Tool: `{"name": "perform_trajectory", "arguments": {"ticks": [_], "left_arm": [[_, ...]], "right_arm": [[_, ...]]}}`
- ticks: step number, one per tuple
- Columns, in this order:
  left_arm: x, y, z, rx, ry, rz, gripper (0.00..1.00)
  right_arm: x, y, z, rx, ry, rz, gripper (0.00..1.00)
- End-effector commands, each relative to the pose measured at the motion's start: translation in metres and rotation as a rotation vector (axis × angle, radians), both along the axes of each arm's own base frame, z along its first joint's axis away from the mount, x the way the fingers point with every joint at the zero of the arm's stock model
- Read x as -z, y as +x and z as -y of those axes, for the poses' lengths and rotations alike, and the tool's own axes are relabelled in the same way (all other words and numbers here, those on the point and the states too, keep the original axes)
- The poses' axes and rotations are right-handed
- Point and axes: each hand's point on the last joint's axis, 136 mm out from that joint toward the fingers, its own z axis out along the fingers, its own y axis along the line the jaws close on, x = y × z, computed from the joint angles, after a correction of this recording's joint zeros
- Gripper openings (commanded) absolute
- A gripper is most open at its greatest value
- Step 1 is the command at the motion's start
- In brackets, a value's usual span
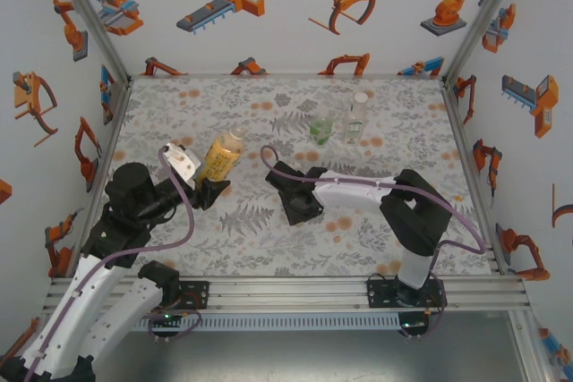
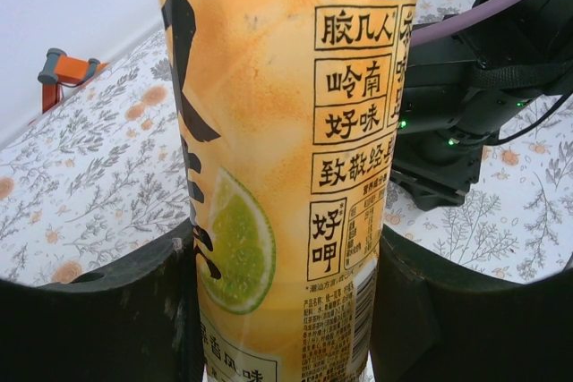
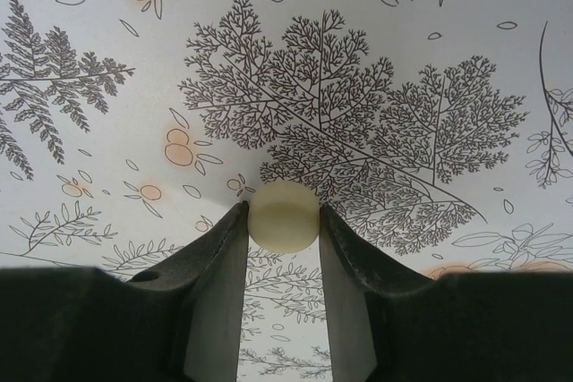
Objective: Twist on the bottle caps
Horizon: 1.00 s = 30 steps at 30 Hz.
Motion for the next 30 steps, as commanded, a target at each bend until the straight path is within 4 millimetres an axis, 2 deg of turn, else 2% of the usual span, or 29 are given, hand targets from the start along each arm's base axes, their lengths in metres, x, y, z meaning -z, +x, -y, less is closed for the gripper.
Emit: {"name": "perform_trajectory", "arguments": {"ticks": [1,6,13,18,23,30], "left_arm": [[-0.006,-0.002,0.001,0.021,0.003,0.021,0.13],[-0.003,-0.002,0.005,0.039,0.009,0.008,0.13],[0.002,-0.005,0.017,0.121,0.018,-0.033,0.13],[0.006,-0.016,0.031,0.242,0.017,-0.062,0.11],[0.009,-0.027,0.045,0.367,0.011,-0.093,0.04],[0.016,-0.047,0.057,0.490,0.063,-0.096,0.00]], "right_arm": [[0.001,0.000,0.001,0.008,-0.021,-0.008,0.32],[-0.011,0.003,0.001,0.002,0.001,0.023,0.26],[-0.055,0.006,0.000,-0.049,0.120,0.097,0.24],[-0.104,0.009,0.005,-0.073,0.272,0.158,0.23],[-0.159,0.008,0.015,-0.141,0.437,0.263,0.22],[-0.243,-0.021,0.019,-0.391,0.642,0.542,0.18]]}}
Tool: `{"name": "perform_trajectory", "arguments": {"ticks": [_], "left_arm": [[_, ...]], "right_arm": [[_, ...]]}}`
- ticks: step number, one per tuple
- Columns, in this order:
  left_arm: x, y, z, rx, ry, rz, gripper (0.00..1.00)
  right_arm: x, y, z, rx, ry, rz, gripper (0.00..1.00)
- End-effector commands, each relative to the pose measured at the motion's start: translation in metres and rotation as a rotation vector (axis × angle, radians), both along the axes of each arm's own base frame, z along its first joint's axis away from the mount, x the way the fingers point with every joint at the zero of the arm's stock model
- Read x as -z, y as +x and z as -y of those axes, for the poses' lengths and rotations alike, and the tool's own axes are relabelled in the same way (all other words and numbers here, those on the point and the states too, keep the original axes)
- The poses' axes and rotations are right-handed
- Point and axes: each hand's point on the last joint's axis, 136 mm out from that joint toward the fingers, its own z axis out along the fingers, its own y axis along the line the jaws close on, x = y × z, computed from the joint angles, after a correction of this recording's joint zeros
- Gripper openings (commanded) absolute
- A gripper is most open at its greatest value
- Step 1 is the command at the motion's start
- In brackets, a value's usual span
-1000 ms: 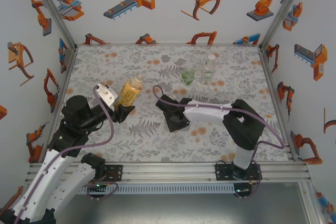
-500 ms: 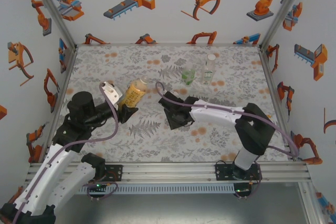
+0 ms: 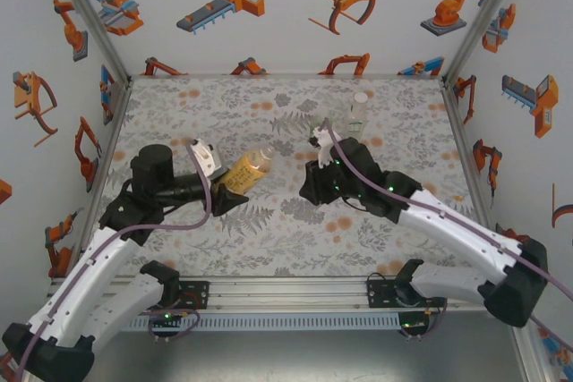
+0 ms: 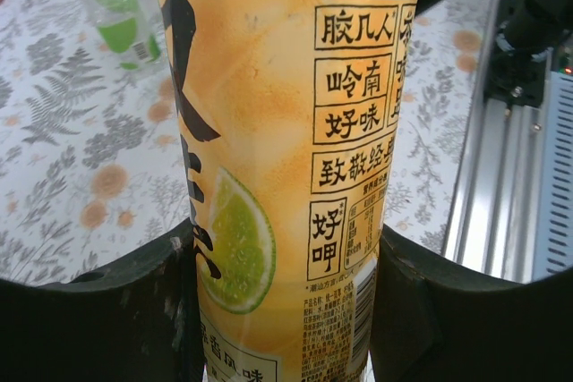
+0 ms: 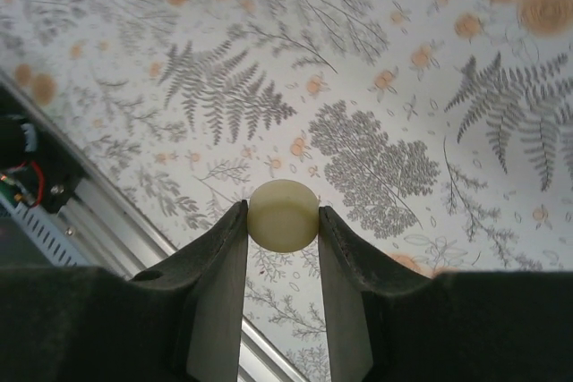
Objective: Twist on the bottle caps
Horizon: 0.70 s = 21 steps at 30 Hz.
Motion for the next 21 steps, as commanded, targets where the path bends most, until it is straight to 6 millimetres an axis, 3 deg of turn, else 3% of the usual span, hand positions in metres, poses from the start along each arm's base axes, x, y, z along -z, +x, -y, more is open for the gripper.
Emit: {"name": "perform_trajectory", "arguments": {"ticks": [1,5,8,16,21], "left_arm": [[-0.012,-0.026,0.008,0.138,0.007,0.072,0.00],[-0.004,-0.046,0.015,0.230,0.048,0.105,0.00],[0.001,-0.053,0.017,0.265,0.080,0.095,0.00],[0.009,-0.064,0.024,0.331,0.120,0.072,0.00],[0.016,-0.064,0.026,0.338,0.133,0.052,0.00]], "right_arm": [[-0.046,-0.017,-0.003,-0.142,0.104,0.198,0.18],[-0.087,-0.049,0.000,-0.293,0.219,0.362,0.17],[-0.105,-0.076,0.005,-0.421,0.245,0.455,0.22],[-0.127,-0.123,0.013,-0.665,0.263,0.589,0.22],[-0.140,-0.129,0.010,-0.706,0.304,0.620,0.22]]}}
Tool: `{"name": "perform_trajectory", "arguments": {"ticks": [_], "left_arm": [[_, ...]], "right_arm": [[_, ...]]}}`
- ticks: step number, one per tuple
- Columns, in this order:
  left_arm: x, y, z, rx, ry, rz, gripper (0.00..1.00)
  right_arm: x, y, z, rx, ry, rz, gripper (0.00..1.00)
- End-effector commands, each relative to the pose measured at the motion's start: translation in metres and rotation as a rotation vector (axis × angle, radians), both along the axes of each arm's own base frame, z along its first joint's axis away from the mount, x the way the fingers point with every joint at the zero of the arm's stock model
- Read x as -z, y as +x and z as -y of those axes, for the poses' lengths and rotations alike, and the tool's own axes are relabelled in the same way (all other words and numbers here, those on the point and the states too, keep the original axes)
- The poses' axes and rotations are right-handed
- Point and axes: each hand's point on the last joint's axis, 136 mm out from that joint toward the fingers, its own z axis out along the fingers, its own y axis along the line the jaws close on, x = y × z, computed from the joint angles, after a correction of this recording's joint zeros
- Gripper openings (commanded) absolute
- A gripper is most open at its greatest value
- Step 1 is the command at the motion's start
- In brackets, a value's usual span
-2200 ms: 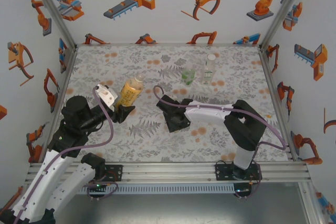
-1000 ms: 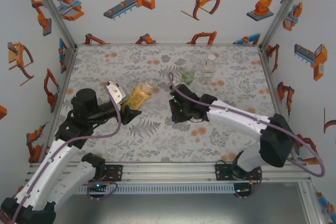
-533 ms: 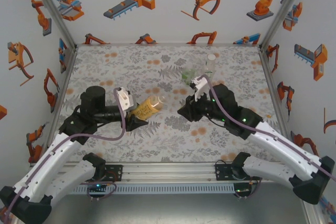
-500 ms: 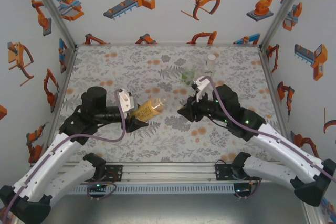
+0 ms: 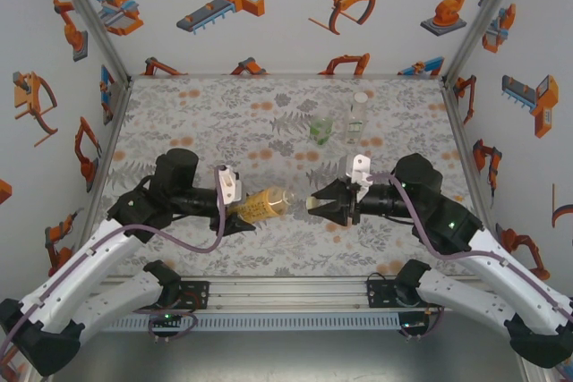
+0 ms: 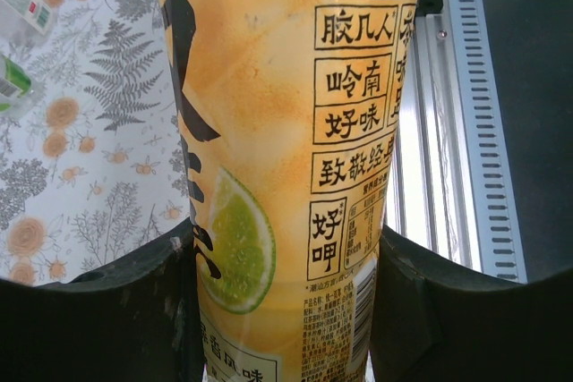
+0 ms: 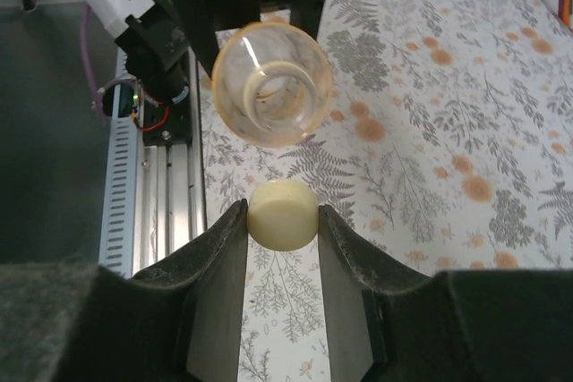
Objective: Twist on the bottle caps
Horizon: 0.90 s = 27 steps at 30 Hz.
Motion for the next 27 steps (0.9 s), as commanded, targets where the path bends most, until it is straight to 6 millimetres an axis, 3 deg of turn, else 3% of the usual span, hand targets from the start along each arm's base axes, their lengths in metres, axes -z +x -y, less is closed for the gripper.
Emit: {"name": "perform_trajectory", "arguments": {"ticks": [1,10,27], "left_arm": [[-0.008,-0.007,0.001,0.042,-0.013,0.018,0.00],[-0.003,-0.014,0.000,0.069,-0.009,0.000,0.00],[-0.001,-0.023,0.000,0.113,0.010,-0.029,0.00]], "right_arm": [[-0.023,-0.017,-0.002,-0.105,0.046,0.088,0.21],[-0.034,-0.018,-0.011,-0.170,0.060,0.164,0.21],[-0.028,-0.023,-0.022,-0.271,0.001,0.163,0.21]]}}
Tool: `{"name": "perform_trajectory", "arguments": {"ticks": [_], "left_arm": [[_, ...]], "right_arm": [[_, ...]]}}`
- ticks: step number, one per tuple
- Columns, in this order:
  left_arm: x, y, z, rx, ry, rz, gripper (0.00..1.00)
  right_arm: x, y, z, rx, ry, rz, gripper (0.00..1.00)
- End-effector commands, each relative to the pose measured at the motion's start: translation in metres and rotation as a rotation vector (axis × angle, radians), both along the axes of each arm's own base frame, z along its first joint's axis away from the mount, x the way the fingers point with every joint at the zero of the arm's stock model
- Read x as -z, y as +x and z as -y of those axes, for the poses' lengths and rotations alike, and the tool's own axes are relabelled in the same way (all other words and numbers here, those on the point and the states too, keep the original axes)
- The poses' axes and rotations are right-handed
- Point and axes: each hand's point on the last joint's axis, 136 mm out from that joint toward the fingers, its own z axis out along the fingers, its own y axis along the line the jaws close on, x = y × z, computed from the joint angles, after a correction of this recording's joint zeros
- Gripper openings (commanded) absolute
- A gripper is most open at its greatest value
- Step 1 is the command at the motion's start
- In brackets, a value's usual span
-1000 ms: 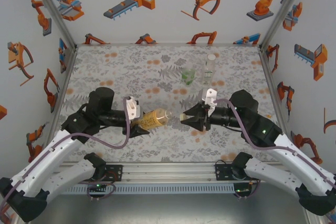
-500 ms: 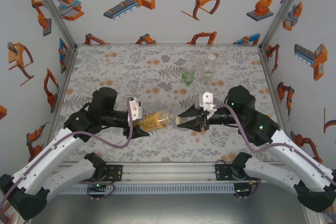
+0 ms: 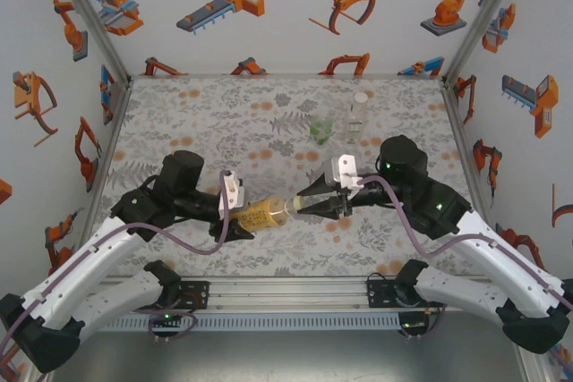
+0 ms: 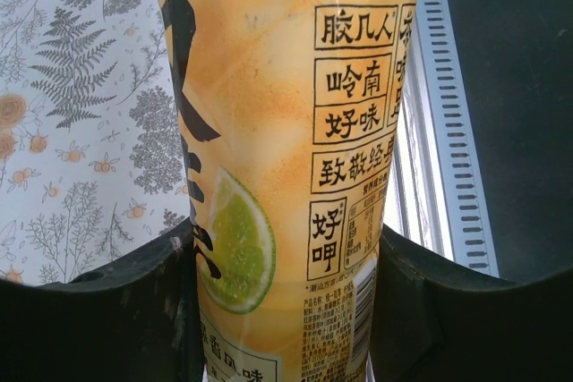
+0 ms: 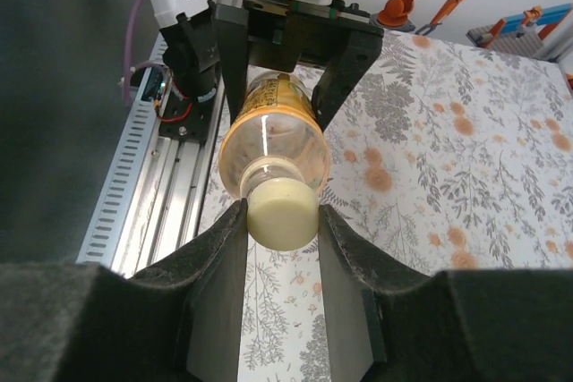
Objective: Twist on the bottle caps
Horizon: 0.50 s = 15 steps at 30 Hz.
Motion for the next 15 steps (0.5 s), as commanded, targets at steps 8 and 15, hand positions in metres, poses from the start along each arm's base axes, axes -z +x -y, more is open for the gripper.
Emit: {"name": "perform_trajectory", "arguments": {"ticks": [8,15], "left_arm": [[-0.015,-0.010,0.001,0.049,-0.035,0.016,0.00],[-0.015,-0.010,0.000,0.049,-0.036,0.021,0.00]], "right_arm": [[-0.003,-0.014,0.000,-0.078,-0.016,-0.009,0.21],[-0.002,-0.010,-0.001,-0.043,-0.027,0.004,0.21]]}}
